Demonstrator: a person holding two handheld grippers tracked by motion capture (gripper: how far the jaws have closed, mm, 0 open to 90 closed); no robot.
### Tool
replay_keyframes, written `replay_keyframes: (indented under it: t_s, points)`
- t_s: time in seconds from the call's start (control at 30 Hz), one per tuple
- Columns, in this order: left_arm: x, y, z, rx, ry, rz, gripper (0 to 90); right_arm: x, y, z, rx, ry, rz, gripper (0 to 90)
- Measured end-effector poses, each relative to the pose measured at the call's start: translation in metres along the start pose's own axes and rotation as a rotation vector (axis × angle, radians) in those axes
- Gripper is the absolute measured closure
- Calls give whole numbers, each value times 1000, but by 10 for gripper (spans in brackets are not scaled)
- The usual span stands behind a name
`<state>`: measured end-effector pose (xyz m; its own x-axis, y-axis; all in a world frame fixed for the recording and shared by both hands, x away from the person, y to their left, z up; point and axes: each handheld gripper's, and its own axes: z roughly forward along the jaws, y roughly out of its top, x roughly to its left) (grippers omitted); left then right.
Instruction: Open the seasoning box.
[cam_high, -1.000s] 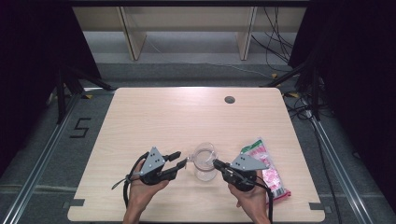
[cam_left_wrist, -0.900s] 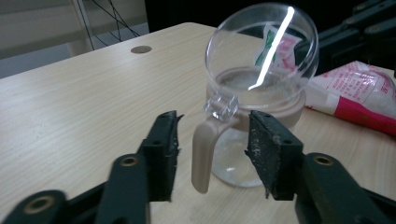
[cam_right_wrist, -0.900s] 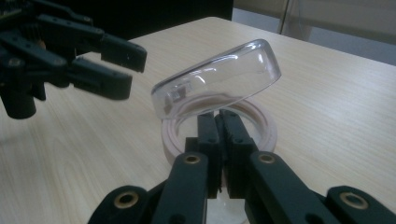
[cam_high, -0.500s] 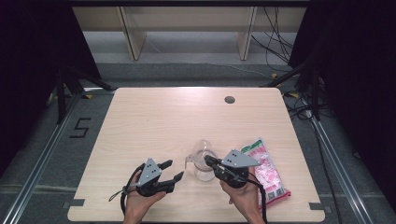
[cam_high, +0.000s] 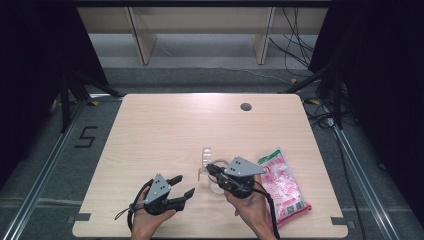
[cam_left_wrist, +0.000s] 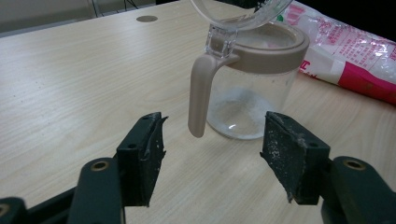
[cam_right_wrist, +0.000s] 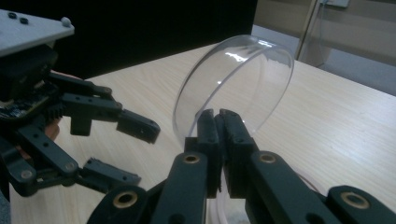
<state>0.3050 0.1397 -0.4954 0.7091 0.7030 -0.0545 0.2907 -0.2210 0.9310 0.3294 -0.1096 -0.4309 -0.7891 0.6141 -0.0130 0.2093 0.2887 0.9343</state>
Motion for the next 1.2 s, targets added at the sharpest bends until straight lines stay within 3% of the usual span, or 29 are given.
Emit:
replay_keyframes:
  t_s: [0.1,0.17,0.2,0.3,0.43,0.47,0.5,0.57,0.6,0.67,0.77,0.8,0.83,0.87,0.9,0.93,0.97,1.0,1.1,1.17,1.2]
  points:
    - [2,-2,0,-4,1,2,367,4,4,7,-14,20,-19,880]
    - [2,-3,-1,-3,-3,-1,367,6,7,9,5,16,-25,879]
    - [3,-3,-2,3,-7,24,366,7,8,11,-5,21,-29,876]
    - [2,-4,-4,9,-2,4,362,7,9,11,-6,25,-20,866]
    - [2,-6,-5,11,-4,3,354,0,7,1,-19,7,-5,818]
    - [2,-6,-5,13,-4,11,349,-3,6,-4,-8,-14,17,788]
    - [1,-8,-4,9,-10,-1,343,-7,5,-8,-10,-15,16,748]
    - [0,-9,-3,-3,-10,-7,337,-15,1,-20,-5,-55,82,698]
    - [1,-9,-4,11,-5,10,336,-23,0,-26,-15,-76,42,674]
    - [0,-10,-4,13,2,9,325,-32,-4,-39,-9,-97,95,622]
    - [-1,-11,-4,22,2,17,318,-51,-12,-60,-14,-153,98,575]
    - [-2,-11,-4,22,6,21,316,-55,-14,-66,-11,-165,126,561]
    - [-6,-13,-3,21,-25,-35,314,-62,-17,-72,-11,-182,114,547]
    - [-8,-14,-4,33,-31,-59,312,-65,-20,-76,-17,-184,144,532]
    - [-9,-14,-4,31,-29,-53,311,-72,-23,-81,-4,-198,130,521]
    - [-8,-14,-4,31,-31,-37,311,-75,-26,-86,-2,-221,152,514]
    - [-10,-15,-3,26,-37,-53,311,-81,-30,-90,2,-231,124,505]
    - [-10,-15,-4,36,-36,-47,310,-83,-33,-93,13,-230,170,496]
    - [-13,-15,-2,24,-45,-56,308,-92,-41,-105,50,-261,191,483]
    - [-15,-14,-2,40,-43,-42,305,-96,-46,-112,74,-276,244,466]
    - [-16,-14,0,34,-57,-50,304,-100,-50,-114,67,-284,239,460]
